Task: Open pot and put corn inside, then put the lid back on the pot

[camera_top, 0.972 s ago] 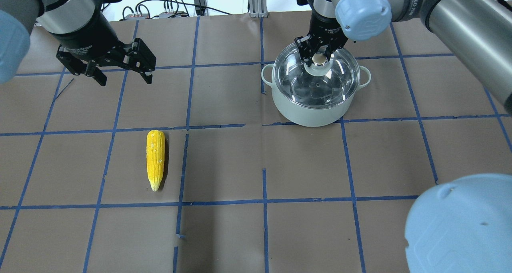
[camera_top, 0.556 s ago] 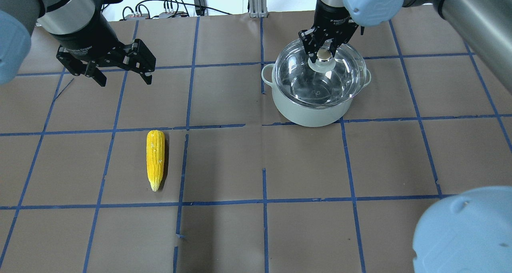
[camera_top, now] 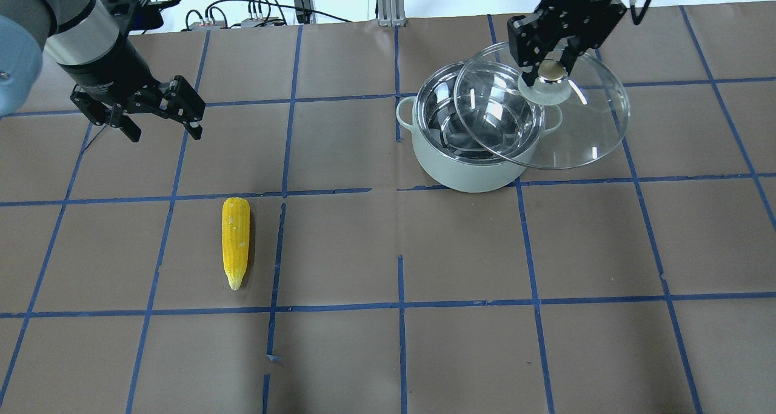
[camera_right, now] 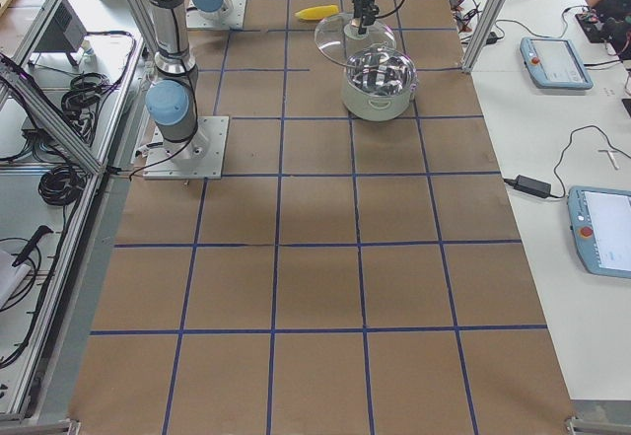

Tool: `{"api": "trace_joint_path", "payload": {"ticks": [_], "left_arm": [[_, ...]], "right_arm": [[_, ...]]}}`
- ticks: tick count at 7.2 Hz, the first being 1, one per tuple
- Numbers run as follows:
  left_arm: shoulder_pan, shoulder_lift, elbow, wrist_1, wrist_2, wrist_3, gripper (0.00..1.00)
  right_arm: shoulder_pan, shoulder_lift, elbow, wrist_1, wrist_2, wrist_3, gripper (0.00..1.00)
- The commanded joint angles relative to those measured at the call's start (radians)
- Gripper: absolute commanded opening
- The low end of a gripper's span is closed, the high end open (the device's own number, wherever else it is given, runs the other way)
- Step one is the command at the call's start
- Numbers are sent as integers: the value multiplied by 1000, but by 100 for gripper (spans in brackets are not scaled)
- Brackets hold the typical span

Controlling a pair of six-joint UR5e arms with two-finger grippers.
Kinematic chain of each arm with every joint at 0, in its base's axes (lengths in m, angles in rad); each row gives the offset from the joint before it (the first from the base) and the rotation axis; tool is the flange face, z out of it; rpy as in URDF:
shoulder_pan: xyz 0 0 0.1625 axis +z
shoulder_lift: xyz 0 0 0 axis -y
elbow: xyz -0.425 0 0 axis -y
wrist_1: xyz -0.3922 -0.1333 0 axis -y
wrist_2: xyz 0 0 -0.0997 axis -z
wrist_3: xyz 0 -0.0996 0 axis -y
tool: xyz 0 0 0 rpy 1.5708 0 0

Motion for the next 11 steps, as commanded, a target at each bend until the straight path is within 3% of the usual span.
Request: {"api": "trace_joint_path", "payload": {"ticks": [1, 3, 5, 6, 7, 10, 11], "left_arm": [[22, -83, -118, 169, -2, 18, 100], [21, -94, -254, 270, -2, 12, 100], [22, -99, -395, 505, -2, 8, 100], [22, -117, -425, 542, -7, -37, 100], [24, -167, -425, 556, -85, -98, 100], [14, -197, -436, 571, -55, -100, 98], [13, -211, -428, 570, 29, -100, 58]], "right_arm": [[-30, -79, 59, 55, -2, -6, 34], [-23, -169, 171, 26, 9, 6, 34], [-30, -176, 197, -30, -5, -3, 34], [-27, -176, 197, -30, -2, 3, 35], [-27, -176, 199, -30, -6, 1, 36], [-28, -176, 199, -30, -8, -2, 37], [-31, -174, 200, -30, -8, -5, 37]]}}
